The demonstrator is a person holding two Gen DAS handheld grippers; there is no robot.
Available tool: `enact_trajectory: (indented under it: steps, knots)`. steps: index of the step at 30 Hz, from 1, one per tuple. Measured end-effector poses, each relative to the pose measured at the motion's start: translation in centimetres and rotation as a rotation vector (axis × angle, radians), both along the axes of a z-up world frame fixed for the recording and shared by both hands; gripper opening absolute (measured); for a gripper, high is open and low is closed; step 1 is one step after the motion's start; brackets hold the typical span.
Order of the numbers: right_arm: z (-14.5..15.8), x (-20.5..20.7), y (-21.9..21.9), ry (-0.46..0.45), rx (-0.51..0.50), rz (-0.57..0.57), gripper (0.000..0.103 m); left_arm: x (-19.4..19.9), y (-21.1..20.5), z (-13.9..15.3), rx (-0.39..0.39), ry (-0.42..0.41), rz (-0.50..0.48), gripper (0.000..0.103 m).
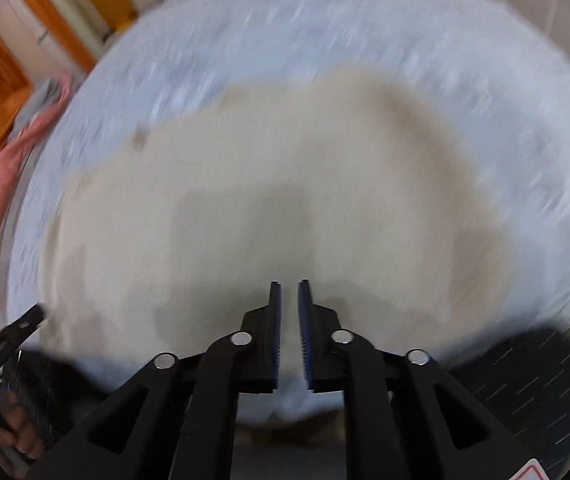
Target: Fold small clothes
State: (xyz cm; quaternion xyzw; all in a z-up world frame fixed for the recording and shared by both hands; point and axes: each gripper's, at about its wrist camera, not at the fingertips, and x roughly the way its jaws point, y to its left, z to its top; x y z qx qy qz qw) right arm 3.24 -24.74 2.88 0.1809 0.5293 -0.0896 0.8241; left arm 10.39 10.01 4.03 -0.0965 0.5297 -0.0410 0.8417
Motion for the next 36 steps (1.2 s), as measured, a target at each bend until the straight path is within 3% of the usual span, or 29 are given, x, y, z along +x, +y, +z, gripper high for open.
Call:
enact_trajectory:
  steps: [2, 4, 8, 11, 12, 13, 14, 15, 16, 18, 19, 20, 22, 23, 26, 27, 30, 32, 34, 36]
  knots:
    - [1.1, 0.9, -3.1, -0.044, -0.015, -0.076, 0.044, 3.0, 0.5, 0.6, -0.005, -0.016, 0.007, 0.07]
    - [1.3, 2.3, -6.2, -0.054, -0.009, -0.127, 0.045, 5.9, 0.9, 0.3, -0.01, -0.017, 0.012, 0.082]
    - [0.7, 5.7, -8.4, -0.019, -0.088, -0.109, 0.053, 11.4, 0.9, -3.5, -0.011, 0.104, 0.013, 0.084]
    - [-0.4, 8.7, -9.6, -0.012, -0.061, -0.102, 0.061, 13.2, 0.4, -6.1, -0.019, 0.172, 0.002, 0.083]
    - [-0.9, 10.0, -9.7, -0.006, -0.044, -0.109, 0.062, 13.6, 0.1, -6.9, -0.025, 0.186, -0.001, 0.075]
    - [-1.9, 11.0, -10.0, 0.017, -0.02, -0.105, 0.062, 13.6, 0.0, -7.2, -0.027, 0.188, -0.003, 0.06]
    - [-2.9, 11.6, -9.9, 0.055, -0.005, -0.096, 0.061, 13.7, -0.3, -7.2, -0.03, 0.175, -0.008, 0.054]
    - [-3.6, 13.2, -10.1, 0.091, -0.005, -0.078, 0.041, 13.7, -0.4, -6.6, -0.045, 0.146, -0.014, 0.03]
    - [-3.9, 13.6, -9.8, 0.101, -0.01, -0.045, 0.009, 13.7, -0.4, -5.8, -0.047, 0.13, -0.008, 0.005]
    - [-2.5, 13.5, -9.3, 0.024, 0.028, -0.016, 0.009, 13.7, 0.5, -3.7, -0.11, 0.09, 0.016, 0.006]
    - [-0.8, 12.9, -9.4, -0.059, 0.051, -0.024, 0.009, 13.7, 1.0, -2.6, -0.148, 0.066, 0.025, 0.006]
    - [1.4, 12.0, -9.6, -0.146, 0.064, -0.038, 0.009, 13.8, 1.4, -1.4, -0.156, 0.033, 0.033, 0.006]
    - [3.3, 10.4, -10.6, -0.231, 0.044, -0.09, 0.009, 14.4, 1.2, -1.4, -0.107, 0.032, 0.03, 0.007]
    - [2.7, 10.3, -11.1, -0.221, 0.025, -0.108, 0.009, 15.0, 0.8, -2.7, -0.064, 0.056, 0.017, 0.007]
    - [-4.7, 12.2, -12.4, 0.049, 0.053, -0.104, 0.009, 16.0, -0.3, -7.3, 0.027, 0.172, -0.006, 0.007]
    - [-5.6, 12.2, -12.4, 0.077, 0.055, -0.099, 0.011, 15.8, -0.5, -7.5, 0.05, 0.164, -0.006, 0.009]
    - [-1.8, 10.6, -11.7, -0.042, 0.004, -0.154, 0.02, 14.5, -1.0, -4.3, 0.089, 0.107, 0.015, 0.013]
    - [1.7, 8.8, -9.8, -0.14, -0.036, -0.153, 0.02, 12.8, -1.6, -1.8, 0.111, 0.033, 0.002, 0.02]
    - [3.3, 8.1, -6.8, -0.182, -0.023, -0.062, 0.02, 10.6, -2.8, 0.1, 0.091, -0.007, -0.02, 0.031]
    - [3.1, 7.2, -1.5, -0.178, 0.016, 0.078, 0.02, 8.6, -4.4, 0.3, 0.02, 0.016, -0.043, 0.033]
